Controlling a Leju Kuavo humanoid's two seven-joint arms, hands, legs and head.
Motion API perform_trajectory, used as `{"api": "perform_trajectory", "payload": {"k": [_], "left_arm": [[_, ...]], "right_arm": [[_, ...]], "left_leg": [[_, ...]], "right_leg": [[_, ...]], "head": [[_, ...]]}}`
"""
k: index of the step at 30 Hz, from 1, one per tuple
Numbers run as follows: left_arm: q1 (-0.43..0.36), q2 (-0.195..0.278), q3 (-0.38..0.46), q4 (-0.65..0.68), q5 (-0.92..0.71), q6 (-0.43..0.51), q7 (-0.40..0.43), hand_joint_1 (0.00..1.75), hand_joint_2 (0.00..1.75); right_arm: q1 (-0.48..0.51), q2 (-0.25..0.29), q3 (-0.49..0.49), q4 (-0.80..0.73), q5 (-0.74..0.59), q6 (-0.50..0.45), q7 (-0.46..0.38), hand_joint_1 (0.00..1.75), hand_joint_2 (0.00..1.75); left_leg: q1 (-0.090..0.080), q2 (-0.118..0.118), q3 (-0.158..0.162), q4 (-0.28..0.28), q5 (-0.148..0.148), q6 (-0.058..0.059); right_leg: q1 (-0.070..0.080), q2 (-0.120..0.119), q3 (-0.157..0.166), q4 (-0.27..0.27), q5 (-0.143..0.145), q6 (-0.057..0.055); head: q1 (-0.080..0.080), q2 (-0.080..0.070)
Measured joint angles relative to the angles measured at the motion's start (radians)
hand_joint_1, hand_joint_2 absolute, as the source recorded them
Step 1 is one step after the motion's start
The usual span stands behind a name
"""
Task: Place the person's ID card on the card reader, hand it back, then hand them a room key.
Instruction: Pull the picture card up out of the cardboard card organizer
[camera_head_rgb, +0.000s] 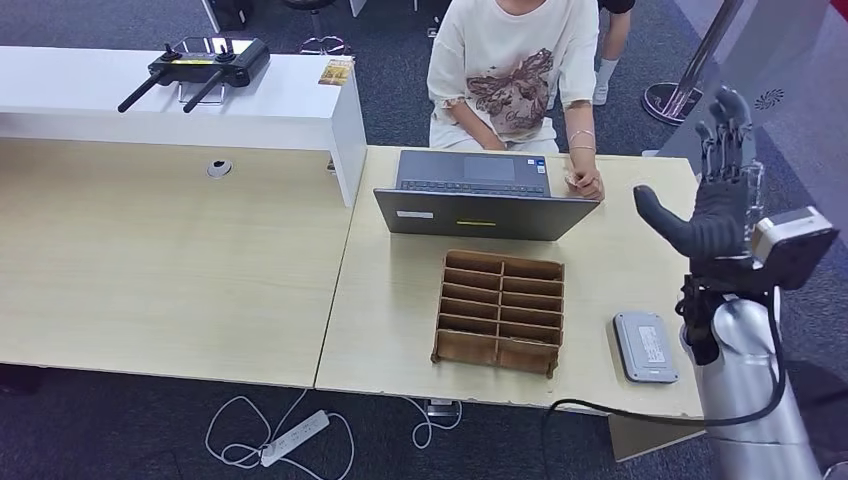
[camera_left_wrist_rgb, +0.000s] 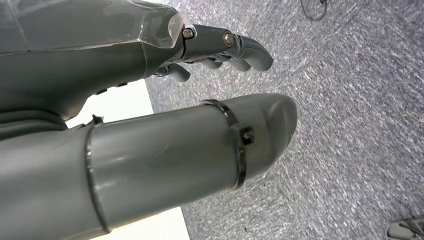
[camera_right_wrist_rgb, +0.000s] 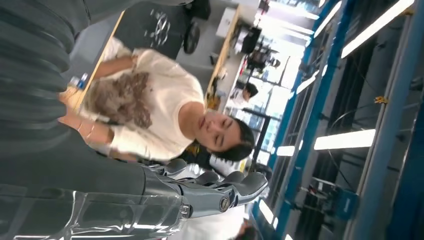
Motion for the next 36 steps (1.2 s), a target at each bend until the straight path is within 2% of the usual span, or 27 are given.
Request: {"api": "perform_trajectory", "payload": {"k": [3,6,9,13,19,23,31,36], "left_arm": [[-0.001,-0.003,0.0,0.0,0.016,0.002,0.003,0.0,0.0],[0.0,-0.005,0.0,0.0,0.023,0.004,0.013,0.0,0.0],[0.0,-0.006,0.0,0.0,0.025,0.007,0.02,0.0,0.0],[0.0,-0.006,0.0,0.0,0.034,0.005,0.023,0.0,0.0],[0.0,-0.012,0.0,0.0,0.029,0.004,0.023,0.0,0.0],[-0.001,-0.016,0.0,0.0,0.02,0.004,0.023,0.0,0.0],[0.0,-0.021,0.0,0.0,0.023,0.004,0.024,0.0,0.0],[-0.001,-0.023,0.0,0.0,0.027,0.003,0.024,0.0,0.0]], "right_arm": [[0.138,0.04,0.001,-0.083,0.032,-0.075,-0.047,0.0,1.75],[0.282,0.12,-0.001,-0.152,-0.062,-0.137,-0.104,0.0,1.75],[0.391,0.202,-0.011,-0.213,-0.154,-0.165,-0.121,0.0,1.75],[0.45,0.271,-0.049,-0.273,-0.202,-0.151,-0.114,0.0,1.75],[0.484,0.336,-0.13,-0.321,-0.24,-0.112,-0.055,0.0,1.75],[0.511,0.352,-0.157,-0.322,-0.094,-0.146,0.018,0.0,1.75],[0.547,0.354,-0.162,-0.322,0.453,-0.359,0.113,0.0,1.75],[0.554,0.359,-0.162,-0.332,0.678,-0.442,0.163,0.0,1.75]], "left_leg": [[0.001,0.0,0.0,0.0,0.0,0.0],[0.002,-0.001,0.0,-0.001,-0.001,-0.001],[0.002,0.0,0.0,-0.001,-0.001,-0.001],[0.002,0.001,0.0,-0.001,-0.001,-0.001],[0.002,0.001,0.001,-0.001,-0.001,-0.001],[0.001,0.001,0.001,-0.001,-0.001,-0.001],[0.002,0.001,0.001,-0.001,-0.001,-0.001],[0.002,0.002,0.001,-0.001,-0.001,-0.001]], "right_leg": [[0.001,0.0,0.0,0.0,-0.001,-0.001],[0.002,-0.001,0.0,0.0,-0.002,-0.002],[0.002,0.0,-0.001,0.001,-0.003,-0.003],[0.002,0.001,-0.001,0.001,-0.003,-0.003],[0.002,0.001,0.0,0.001,-0.003,-0.003],[0.002,0.001,0.0,0.001,-0.003,-0.003],[0.002,0.001,0.0,0.001,-0.003,-0.003],[0.002,0.001,0.0,0.001,-0.003,-0.003]], "head": [[0.0,0.0],[0.0,0.0],[0.0,0.0],[0.0,0.0],[0.0,0.0],[0.0,0.0],[0.0,0.0],[0.0,0.0]]}}
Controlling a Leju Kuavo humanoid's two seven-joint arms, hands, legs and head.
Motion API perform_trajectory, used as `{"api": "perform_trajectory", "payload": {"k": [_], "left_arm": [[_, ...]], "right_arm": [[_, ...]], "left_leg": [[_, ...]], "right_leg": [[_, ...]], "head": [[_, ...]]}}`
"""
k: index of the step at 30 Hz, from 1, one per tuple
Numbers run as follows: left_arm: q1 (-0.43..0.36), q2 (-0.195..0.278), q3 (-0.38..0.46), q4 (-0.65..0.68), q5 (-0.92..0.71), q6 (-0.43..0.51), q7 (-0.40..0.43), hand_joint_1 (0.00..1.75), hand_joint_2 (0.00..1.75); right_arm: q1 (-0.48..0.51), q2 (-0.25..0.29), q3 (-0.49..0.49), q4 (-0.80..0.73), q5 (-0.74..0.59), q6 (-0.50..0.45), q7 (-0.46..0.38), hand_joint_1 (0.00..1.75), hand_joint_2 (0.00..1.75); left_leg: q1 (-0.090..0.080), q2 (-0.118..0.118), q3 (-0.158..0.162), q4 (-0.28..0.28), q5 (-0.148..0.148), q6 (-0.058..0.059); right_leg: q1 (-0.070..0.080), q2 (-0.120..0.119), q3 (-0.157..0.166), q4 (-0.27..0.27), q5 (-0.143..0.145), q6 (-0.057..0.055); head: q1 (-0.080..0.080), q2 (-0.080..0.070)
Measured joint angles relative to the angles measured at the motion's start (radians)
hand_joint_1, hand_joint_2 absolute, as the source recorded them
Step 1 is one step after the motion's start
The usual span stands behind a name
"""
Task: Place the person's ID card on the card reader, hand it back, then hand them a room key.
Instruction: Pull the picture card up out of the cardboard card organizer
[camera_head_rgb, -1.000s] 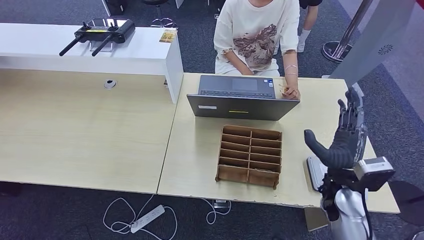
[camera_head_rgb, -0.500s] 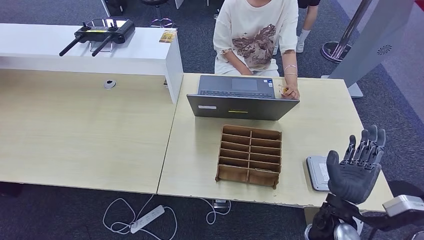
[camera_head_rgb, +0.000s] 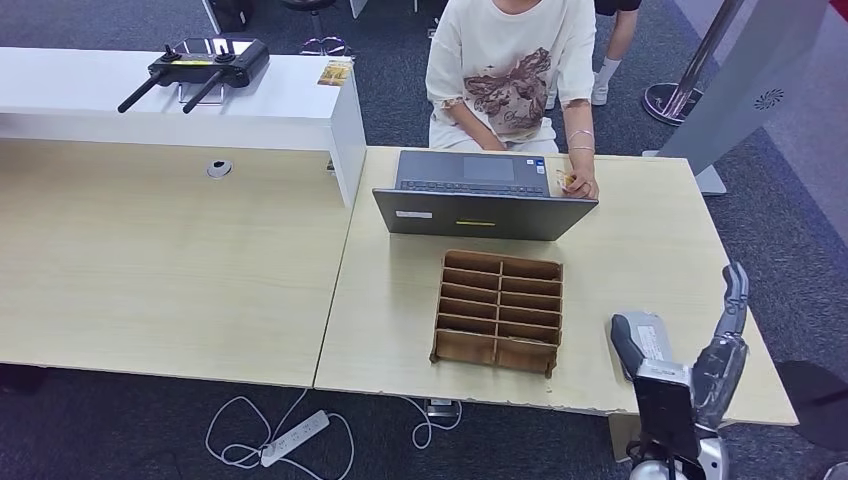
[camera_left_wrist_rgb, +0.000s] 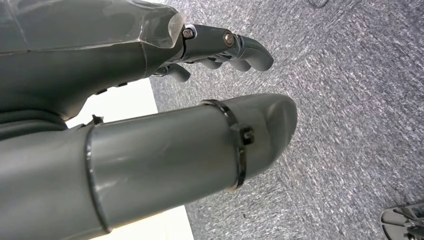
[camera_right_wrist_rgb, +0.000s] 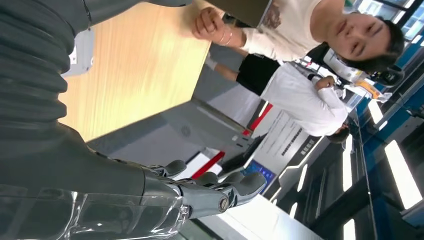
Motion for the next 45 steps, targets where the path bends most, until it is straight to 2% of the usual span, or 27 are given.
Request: {"api": "perform_trajectory", "payload": {"k": [8,11,15,20,23,28,39,45], "left_arm": [[0.0,0.0,0.0,0.0,-0.008,-0.008,0.0,0.0,0.0],[-0.001,0.0,0.0,0.0,-0.007,-0.011,0.0,0.0,0.0],[0.0,0.0,0.0,0.0,-0.002,-0.016,0.0,0.0,0.0],[-0.001,0.001,0.0,0.0,0.0,-0.023,0.006,0.0,0.0],[-0.001,0.0,0.0,0.0,0.006,-0.023,0.008,0.0,0.0],[-0.001,0.0,0.0,0.0,0.01,-0.022,0.008,0.0,0.0],[-0.001,0.0,0.0,0.0,-0.017,-0.023,0.008,0.0,0.0],[-0.001,0.002,0.0,0.0,-0.019,-0.028,0.009,0.0,0.0]], "right_arm": [[0.014,0.006,0.0,-0.031,0.246,-0.07,0.029,0.0,1.75],[0.024,0.006,0.0,-0.045,0.316,-0.021,0.078,0.0,1.75],[0.048,0.006,0.0,-0.074,0.427,0.089,0.179,0.0,1.75],[0.08,0.006,0.001,-0.12,0.745,0.169,0.381,0.0,1.75],[0.093,0.006,0.005,-0.13,0.856,0.2,0.466,0.0,1.75],[0.101,-0.001,0.007,-0.137,0.881,0.21,0.512,0.0,1.75],[0.118,-0.049,0.026,-0.16,0.893,0.282,0.529,0.0,1.75],[0.113,-0.081,0.081,-0.145,0.895,0.349,0.523,0.0,1.75]], "left_leg": [[0.0,0.0,0.0,0.0,0.0,0.0],[0.0,0.0,0.0,0.0,0.0,0.0],[0.0,0.0,0.0,0.0,0.0,0.0],[0.0,0.001,0.0,0.0,0.0,0.0],[0.0,0.001,0.0,0.0,0.0,0.0],[0.0,0.001,0.0,0.0,0.0,0.0],[0.0,0.001,0.0,0.0,0.0,0.0],[0.0,0.002,0.0,0.0,0.0,0.0]], "right_leg": [[0.0,0.0,0.0,0.0,0.0,0.0],[0.0,0.0,0.0,0.0,0.0,0.0],[0.0,0.0,0.0,0.0,0.0,0.0],[0.0,0.0,0.0,0.0,0.0,0.0],[0.0,0.0,0.0,0.0,0.0,0.0],[0.0,0.0,0.0,0.0,0.0,0.0],[0.0,0.0,0.0,0.0,0.0,0.0],[0.0,0.001,0.0,0.0,0.0,0.0]], "head": [[0.0,0.0],[0.0,0.0],[0.0,0.0],[0.0,0.0],[0.0,0.0],[0.0,0.0],[0.0,0.0],[0.0,0.0]]}}
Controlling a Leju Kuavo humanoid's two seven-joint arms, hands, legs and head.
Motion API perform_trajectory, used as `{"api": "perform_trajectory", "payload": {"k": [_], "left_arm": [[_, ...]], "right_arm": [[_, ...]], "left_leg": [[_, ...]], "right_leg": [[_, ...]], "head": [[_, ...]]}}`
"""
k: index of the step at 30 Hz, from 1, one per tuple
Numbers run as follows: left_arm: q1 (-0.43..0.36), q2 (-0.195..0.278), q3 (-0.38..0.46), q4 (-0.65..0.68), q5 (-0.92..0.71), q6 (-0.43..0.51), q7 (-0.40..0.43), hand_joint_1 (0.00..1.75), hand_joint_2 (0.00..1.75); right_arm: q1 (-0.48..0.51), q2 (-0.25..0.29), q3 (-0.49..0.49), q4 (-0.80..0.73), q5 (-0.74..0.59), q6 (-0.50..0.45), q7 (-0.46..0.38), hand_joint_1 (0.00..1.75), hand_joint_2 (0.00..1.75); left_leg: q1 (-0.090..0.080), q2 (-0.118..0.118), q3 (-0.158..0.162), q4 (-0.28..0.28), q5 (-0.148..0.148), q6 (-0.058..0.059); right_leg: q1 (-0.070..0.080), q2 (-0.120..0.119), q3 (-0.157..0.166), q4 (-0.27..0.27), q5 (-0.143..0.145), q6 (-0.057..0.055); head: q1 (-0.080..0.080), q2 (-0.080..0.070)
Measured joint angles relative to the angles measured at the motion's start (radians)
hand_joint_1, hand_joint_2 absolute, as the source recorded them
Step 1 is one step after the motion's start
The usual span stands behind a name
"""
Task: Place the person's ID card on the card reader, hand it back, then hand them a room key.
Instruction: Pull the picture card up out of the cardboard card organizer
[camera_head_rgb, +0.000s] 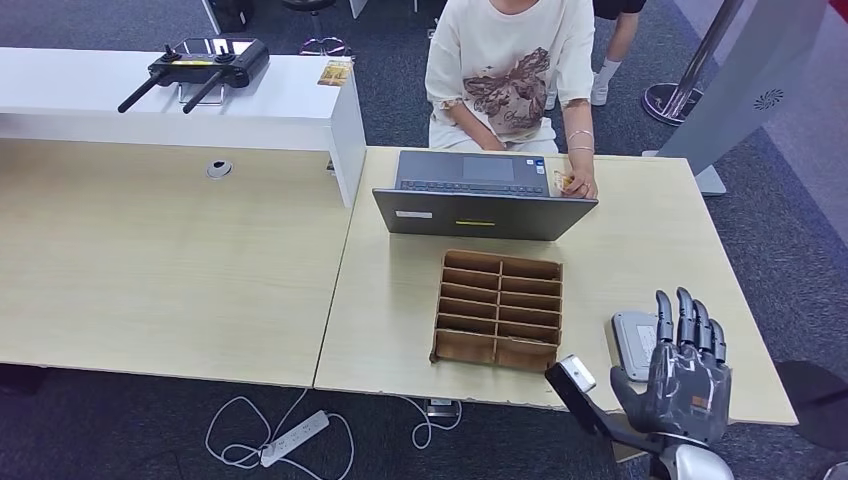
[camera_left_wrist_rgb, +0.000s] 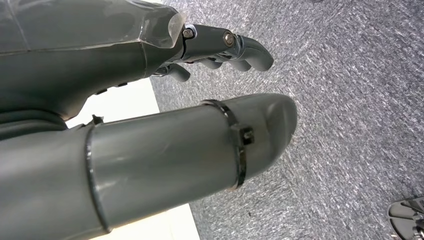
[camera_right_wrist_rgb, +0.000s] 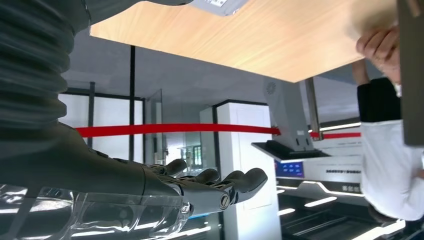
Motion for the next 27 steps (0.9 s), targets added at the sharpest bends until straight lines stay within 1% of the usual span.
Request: {"api": "perform_trajectory", "payload": {"k": [8,14,22,27], "left_arm": [[-0.001,0.006,0.0,0.0,0.008,-0.007,-0.012,0.0,0.0],[-0.001,0.009,0.0,0.0,0.005,-0.013,-0.013,0.0,0.0],[0.0,0.01,0.0,0.0,0.011,-0.015,-0.013,0.0,0.0],[0.0,0.012,0.0,0.0,0.011,-0.016,-0.017,0.0,0.0]], "right_arm": [[-0.052,-0.046,0.106,0.045,-0.027,0.045,-0.022,0.0,1.75],[-0.093,-0.076,0.165,0.082,-0.042,0.057,-0.035,0.0,1.75],[-0.127,-0.101,0.204,0.136,-0.066,0.049,-0.039,0.0,1.75],[-0.138,-0.116,0.218,0.158,-0.104,0.046,-0.041,0.0,1.75]], "left_leg": [[0.0,0.0,0.0,0.0,0.0,0.0],[0.0,0.0,0.0,0.0,0.0,0.0],[0.0,0.0,0.0,0.0,0.0,0.0],[0.0,0.0,0.0,0.0,0.0,0.0]], "right_leg": [[0.0,0.0,0.0,0.0,0.0,0.0],[0.0,0.0,0.0,0.0,0.0,0.0],[0.0,0.0,0.0,0.0,0.0,0.0],[0.0,0.0,0.0,0.0,0.0,0.0]], "head": [[0.0,0.0],[0.0,0.0],[0.0,0.0],[0.0,0.0]]}}
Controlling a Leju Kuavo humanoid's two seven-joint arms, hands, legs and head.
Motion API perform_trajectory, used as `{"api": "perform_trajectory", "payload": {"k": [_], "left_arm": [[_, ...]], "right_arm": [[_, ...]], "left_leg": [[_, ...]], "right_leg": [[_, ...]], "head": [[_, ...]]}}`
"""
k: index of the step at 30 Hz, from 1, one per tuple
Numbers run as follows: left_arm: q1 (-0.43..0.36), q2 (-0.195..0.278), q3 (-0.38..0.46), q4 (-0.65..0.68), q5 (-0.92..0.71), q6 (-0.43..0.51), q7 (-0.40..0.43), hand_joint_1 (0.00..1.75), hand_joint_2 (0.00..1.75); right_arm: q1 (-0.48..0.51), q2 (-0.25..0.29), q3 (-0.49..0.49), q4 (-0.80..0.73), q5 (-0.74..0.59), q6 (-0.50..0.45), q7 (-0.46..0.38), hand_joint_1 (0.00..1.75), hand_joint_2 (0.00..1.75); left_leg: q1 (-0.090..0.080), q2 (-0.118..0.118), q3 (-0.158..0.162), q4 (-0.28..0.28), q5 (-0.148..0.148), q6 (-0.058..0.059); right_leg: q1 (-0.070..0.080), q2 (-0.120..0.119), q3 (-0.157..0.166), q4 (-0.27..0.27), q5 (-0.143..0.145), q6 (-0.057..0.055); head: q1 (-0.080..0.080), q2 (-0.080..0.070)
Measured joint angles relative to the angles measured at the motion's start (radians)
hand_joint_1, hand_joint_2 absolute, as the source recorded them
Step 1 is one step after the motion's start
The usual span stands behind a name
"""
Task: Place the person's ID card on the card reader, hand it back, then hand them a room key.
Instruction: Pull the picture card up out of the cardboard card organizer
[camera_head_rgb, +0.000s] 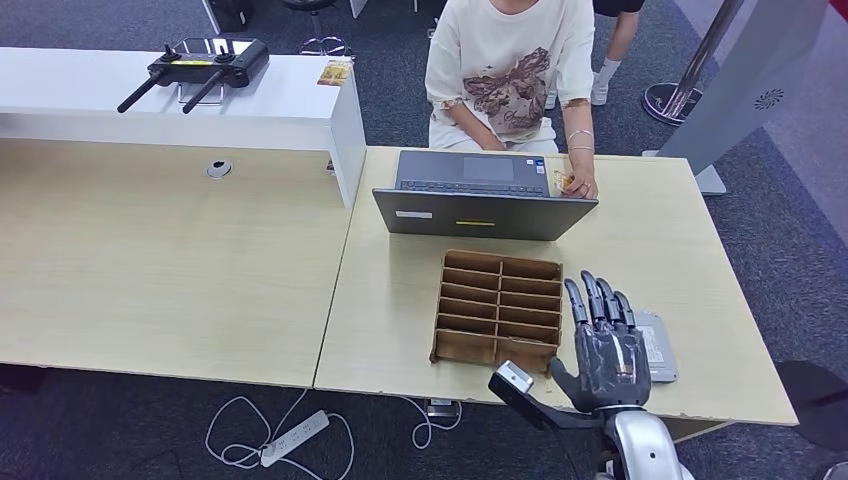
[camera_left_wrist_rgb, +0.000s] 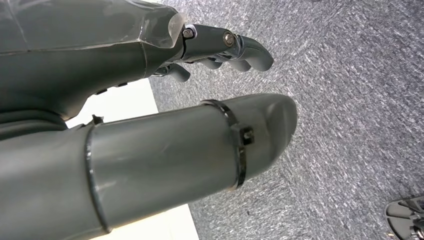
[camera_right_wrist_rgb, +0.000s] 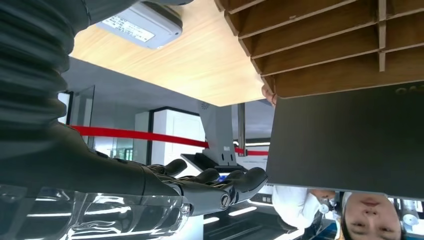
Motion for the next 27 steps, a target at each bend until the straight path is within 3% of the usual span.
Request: {"api": "perform_trajectory", "payload": {"k": [7,27], "left_arm": [[0.0,0.0,0.0,0.0,-0.003,0.0,-0.003,0.0,0.0],[-0.001,0.0,0.0,0.0,-0.022,0.0,-0.003,0.0,0.0]], "right_arm": [[0.0,-0.01,0.008,0.007,-0.091,-0.006,-0.04,0.0,1.75],[-0.041,-0.015,0.05,0.068,-0.092,-0.005,-0.047,0.15,1.75]], "left_leg": [[0.0,0.0,0.0,0.0,0.0,0.0],[0.0,0.0,0.0,0.0,0.0,0.0]], "right_leg": [[0.0,0.0,0.0,0.0,0.0,0.0],[0.0,0.0,0.0,0.0,0.0,0.0]], "head": [[0.0,0.0],[0.0,0.0]]}}
